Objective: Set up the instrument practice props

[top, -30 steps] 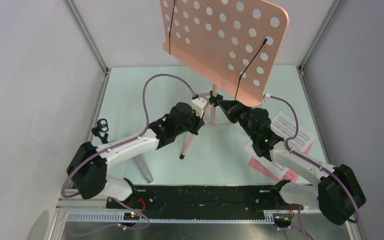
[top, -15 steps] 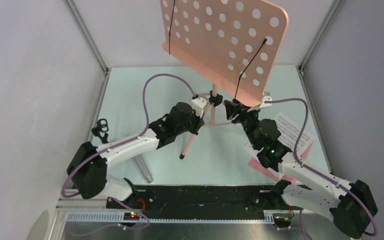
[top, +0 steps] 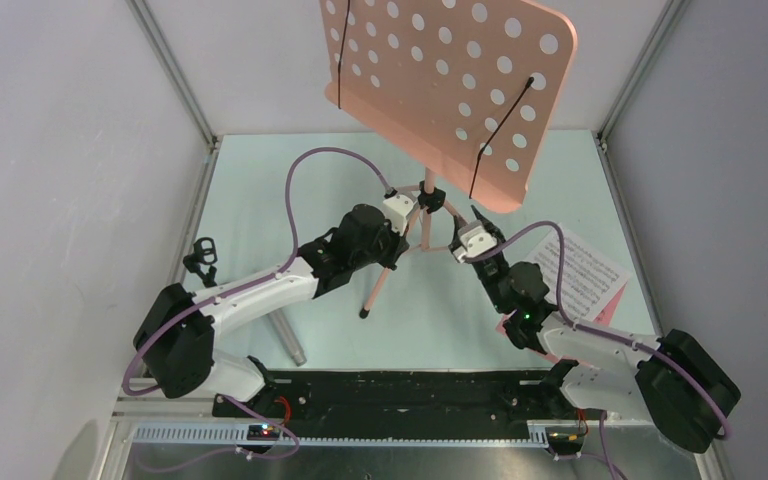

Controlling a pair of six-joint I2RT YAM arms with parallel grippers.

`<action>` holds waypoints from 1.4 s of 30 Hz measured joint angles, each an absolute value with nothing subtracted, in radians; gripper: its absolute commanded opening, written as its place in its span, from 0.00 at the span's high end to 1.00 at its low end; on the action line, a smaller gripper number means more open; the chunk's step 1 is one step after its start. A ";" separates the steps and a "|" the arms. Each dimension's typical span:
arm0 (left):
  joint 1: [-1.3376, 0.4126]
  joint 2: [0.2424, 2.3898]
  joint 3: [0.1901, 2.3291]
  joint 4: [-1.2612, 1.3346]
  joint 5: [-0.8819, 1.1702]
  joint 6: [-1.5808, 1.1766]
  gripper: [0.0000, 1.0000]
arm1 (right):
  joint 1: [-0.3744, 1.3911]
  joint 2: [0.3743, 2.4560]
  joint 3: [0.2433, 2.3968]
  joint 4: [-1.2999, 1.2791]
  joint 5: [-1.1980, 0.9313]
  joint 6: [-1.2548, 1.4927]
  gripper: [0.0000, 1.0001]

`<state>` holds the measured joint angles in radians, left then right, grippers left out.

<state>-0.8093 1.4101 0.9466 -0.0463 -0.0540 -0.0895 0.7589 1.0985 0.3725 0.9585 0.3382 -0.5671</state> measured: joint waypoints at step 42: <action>-0.809 1.416 0.947 -0.035 -0.065 -0.089 1.00 | 0.727 1.183 0.581 0.770 -0.032 -0.668 0.53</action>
